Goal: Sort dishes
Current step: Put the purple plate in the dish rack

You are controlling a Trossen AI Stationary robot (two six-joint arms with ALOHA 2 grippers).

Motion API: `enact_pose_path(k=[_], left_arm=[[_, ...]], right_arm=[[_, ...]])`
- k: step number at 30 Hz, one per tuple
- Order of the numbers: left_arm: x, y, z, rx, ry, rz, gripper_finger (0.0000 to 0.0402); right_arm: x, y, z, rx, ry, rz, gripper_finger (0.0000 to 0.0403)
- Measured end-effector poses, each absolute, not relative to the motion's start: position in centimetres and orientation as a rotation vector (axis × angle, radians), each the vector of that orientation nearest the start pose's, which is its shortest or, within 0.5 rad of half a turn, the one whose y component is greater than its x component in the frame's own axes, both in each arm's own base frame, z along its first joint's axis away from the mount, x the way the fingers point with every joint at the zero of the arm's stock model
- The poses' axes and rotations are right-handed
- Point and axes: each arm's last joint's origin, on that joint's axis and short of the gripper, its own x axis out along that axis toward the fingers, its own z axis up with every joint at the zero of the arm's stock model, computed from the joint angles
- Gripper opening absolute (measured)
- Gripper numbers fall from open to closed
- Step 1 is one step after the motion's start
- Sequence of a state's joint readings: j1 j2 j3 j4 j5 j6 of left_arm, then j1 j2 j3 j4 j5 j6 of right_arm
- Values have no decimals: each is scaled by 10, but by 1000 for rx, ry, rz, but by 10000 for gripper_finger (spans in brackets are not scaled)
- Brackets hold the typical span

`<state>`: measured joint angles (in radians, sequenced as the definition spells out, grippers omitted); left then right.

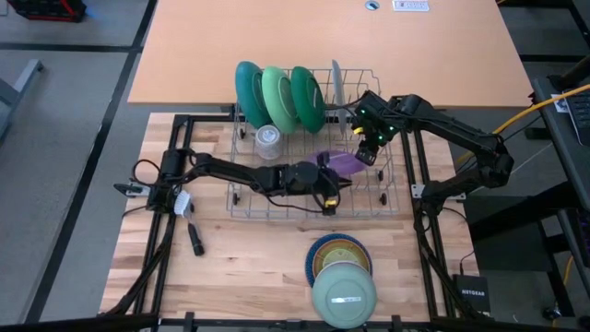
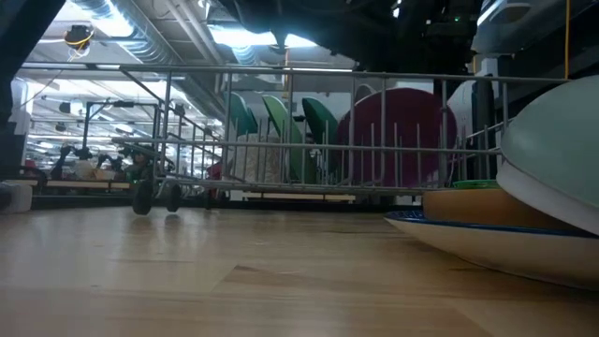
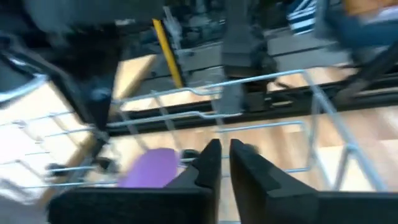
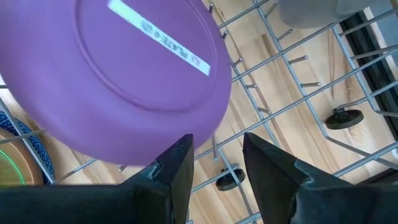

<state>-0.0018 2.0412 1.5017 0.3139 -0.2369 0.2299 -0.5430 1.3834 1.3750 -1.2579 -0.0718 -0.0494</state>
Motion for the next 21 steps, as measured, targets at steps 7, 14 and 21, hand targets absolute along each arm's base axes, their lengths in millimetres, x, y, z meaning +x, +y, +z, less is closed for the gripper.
enact_pose_path(k=[7, 14, 21], left_arm=[[468, 10, 250, 388, 315, 328, 108], [467, -10, 253, 472, 312, 307, 142], [460, -31, 251, 757, 472, 504, 145]], right_arm=[[211, -125, 329, 344, 1226, -375, 144], [211, -125, 328, 344, 1227, -374, 144], [211, -125, 328, 340, 1231, -370, 144]])
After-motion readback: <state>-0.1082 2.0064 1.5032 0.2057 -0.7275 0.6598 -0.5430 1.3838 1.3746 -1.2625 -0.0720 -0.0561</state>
